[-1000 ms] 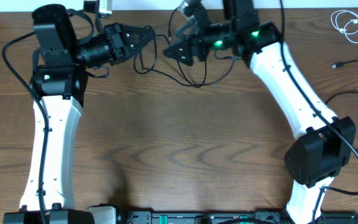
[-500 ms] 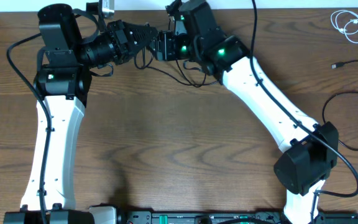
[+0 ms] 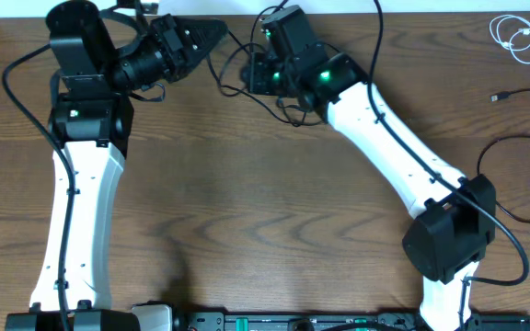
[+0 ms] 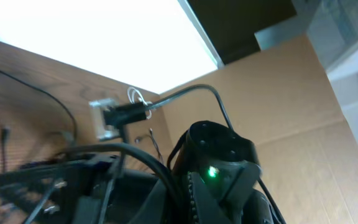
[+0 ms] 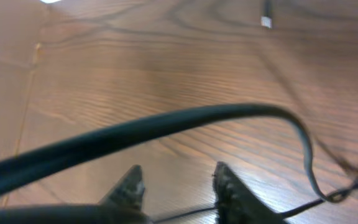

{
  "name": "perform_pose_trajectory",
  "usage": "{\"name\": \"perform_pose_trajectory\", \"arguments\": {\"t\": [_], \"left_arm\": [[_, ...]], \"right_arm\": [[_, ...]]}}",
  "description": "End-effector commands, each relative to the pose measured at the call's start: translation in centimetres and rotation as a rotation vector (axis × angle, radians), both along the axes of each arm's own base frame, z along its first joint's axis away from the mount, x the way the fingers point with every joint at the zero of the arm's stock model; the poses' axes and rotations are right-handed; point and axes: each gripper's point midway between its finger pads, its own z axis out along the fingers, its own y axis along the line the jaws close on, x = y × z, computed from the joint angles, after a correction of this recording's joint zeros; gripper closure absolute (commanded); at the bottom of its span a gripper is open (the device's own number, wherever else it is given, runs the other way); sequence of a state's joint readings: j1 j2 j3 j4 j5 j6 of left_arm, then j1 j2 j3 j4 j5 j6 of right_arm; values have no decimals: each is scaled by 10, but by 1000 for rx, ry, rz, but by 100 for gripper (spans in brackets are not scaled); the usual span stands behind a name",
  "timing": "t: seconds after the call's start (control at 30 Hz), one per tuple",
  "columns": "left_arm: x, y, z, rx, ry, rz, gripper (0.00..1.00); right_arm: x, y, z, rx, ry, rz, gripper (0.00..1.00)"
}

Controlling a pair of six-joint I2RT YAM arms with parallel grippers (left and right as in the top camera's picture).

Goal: Untangle cables

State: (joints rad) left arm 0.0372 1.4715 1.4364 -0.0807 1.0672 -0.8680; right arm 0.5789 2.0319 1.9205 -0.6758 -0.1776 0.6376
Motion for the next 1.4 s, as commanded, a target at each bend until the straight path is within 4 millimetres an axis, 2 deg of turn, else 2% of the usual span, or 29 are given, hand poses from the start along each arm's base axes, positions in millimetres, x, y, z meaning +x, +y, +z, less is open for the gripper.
{"name": "perform_pose_trajectory", "arguments": {"t": [0.0, 0.13, 0.27, 0.47, 0.73, 0.8, 0.97, 1.03, 1.17, 1.23, 1.27, 1.37], "left_arm": [[7, 22, 9, 4, -25, 88, 93], [15, 48, 8, 12, -27, 162, 93], [21, 76, 8, 27, -40, 237, 93], [27, 119, 7, 41, -46, 353, 92], [25, 194, 7, 50, -41, 542, 93], [22, 205, 7, 49, -41, 562, 93], [20, 211, 7, 51, -44, 568, 92], [20, 210, 7, 51, -44, 567, 93], [21, 202, 6, 49, -41, 546, 93], [23, 195, 6, 49, -41, 529, 93], [23, 191, 6, 50, -43, 520, 93], [24, 183, 6, 64, -57, 500, 93]], "right_arm": [[17, -51, -25, -108, 49, -67, 78], [16, -96, -41, -194, 118, -79, 79], [6, -136, -56, -289, 190, -46, 80], [-3, -200, -69, -458, 267, -82, 79], [0, -247, -77, -534, 296, -152, 80], [-1, -254, -80, -539, 303, -156, 80], [-2, -258, -92, -567, 297, -103, 81], [-3, -257, -94, -583, 285, -44, 78], [-3, -248, -95, -573, 257, 54, 75], [-4, -246, -95, -581, 240, 113, 65], [-5, -247, -95, -597, 234, 137, 57], [-6, -259, -98, -673, 229, 174, 41]]}}
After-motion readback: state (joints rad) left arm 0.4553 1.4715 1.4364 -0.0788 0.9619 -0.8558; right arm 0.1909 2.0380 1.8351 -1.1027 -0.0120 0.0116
